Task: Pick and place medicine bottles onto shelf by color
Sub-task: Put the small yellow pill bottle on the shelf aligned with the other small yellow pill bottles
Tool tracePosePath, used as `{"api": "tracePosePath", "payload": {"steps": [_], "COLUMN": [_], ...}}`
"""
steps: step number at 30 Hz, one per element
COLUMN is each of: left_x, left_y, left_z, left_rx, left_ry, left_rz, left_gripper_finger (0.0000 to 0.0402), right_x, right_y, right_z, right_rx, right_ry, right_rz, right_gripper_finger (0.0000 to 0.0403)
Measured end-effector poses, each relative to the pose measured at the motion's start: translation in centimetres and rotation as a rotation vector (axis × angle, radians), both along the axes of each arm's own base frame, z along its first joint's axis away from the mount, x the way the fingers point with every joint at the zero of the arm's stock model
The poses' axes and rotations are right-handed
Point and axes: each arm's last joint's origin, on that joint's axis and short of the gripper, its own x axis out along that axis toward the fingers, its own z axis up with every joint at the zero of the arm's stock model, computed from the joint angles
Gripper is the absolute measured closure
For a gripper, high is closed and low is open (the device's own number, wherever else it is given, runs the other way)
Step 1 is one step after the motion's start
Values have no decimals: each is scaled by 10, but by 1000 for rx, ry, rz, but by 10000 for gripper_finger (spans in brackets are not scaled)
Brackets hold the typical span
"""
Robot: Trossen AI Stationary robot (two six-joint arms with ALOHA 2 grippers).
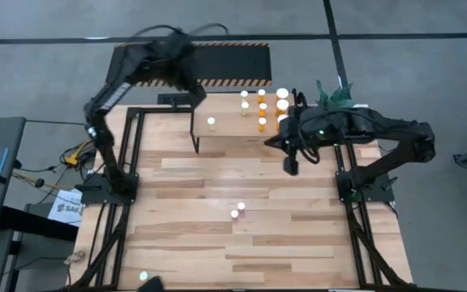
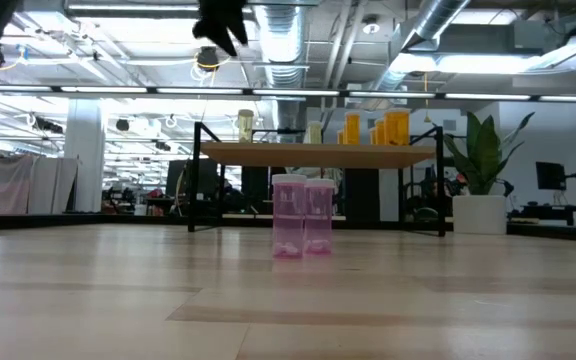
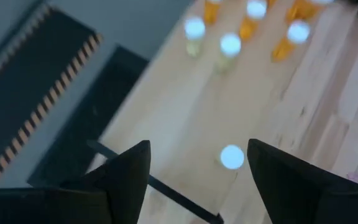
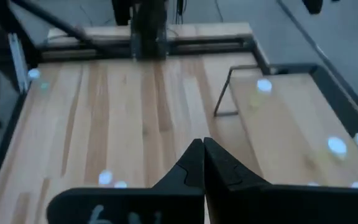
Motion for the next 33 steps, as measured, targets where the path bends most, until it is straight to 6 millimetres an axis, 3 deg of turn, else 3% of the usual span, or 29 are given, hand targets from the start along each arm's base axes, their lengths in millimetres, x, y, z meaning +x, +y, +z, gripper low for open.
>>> {"api": "tracePosePath", "payload": {"steps": [2, 7, 13, 17, 24, 29, 33], "left_x": [-18, -56, -92, -108, -119, -124, -126], "left_y": [-6, -32, -63, -76, -88, -91, -92], "left_z": [16, 48, 59, 44, -4, -32, -43], "left_rx": [36, 119, 176, 197, 249, 230, 236], "left_ry": [-56, -161, -231, -292, -437, -462, -463], "left_rz": [17, 18, -2, -37, -113, -82, -52], "left_gripper_finger": [148, 148, 148, 148, 148, 148, 148], "right_x": [15, 56, 109, 140, 182, 189, 189], "right_y": [-5, -35, -81, -110, -149, -154, -149], "right_z": [1, -21, -44, -51, -71, -88, -90], "right_rx": [1, 73, 138, 161, 203, 220, 112], "right_ry": [-64, -51, -93, -107, -84, 58, 128], "right_rz": [1, 62, 75, 19, -65, -80, -84], "right_gripper_finger": [383, 339, 268, 208, 123, 94, 75]}}
